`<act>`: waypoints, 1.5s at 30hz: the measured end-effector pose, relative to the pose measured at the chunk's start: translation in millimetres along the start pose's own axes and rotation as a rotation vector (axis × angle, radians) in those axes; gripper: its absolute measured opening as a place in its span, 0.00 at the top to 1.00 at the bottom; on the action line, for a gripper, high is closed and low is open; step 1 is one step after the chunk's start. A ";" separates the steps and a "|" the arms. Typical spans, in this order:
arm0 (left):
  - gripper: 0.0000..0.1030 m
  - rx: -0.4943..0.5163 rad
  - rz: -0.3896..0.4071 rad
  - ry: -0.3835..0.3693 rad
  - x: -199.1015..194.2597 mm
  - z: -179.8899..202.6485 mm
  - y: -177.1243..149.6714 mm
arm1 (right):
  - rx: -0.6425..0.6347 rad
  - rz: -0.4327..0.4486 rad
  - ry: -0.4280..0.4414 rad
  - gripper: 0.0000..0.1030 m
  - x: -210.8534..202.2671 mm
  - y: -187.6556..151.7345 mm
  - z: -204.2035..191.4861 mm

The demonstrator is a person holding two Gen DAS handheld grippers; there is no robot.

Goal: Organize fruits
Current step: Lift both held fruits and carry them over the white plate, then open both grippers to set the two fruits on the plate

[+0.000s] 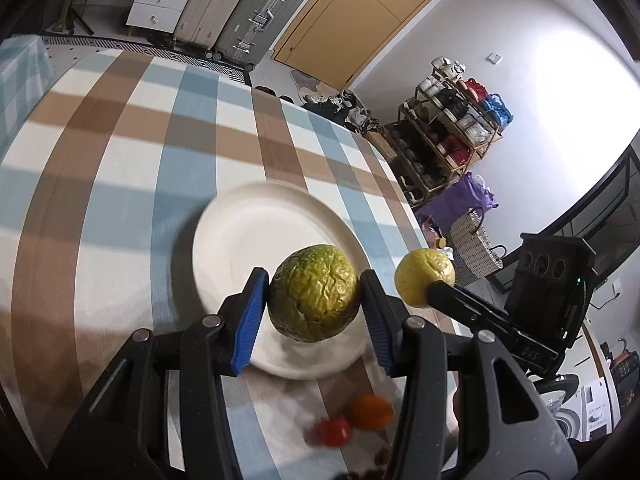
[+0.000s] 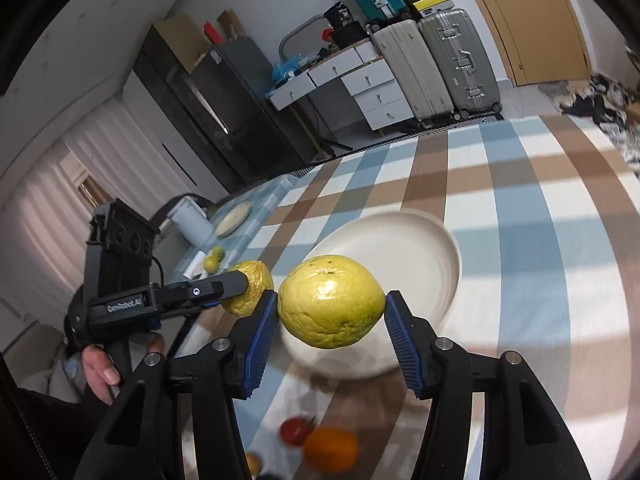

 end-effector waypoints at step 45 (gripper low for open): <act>0.18 0.058 0.056 0.188 -17.7 22.0 27.2 | -0.123 0.123 -0.068 0.01 -18.1 30.5 -22.2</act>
Point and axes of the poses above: each gripper's, at about its wrist camera, not at the fingertips, and x roughly the way its jaws point, z to its right, y to its top, the point moved 3 cm from there along x, roughly the way its jaws point, and after that the axes turned 2 degrees about x, right-handed, at the moved point
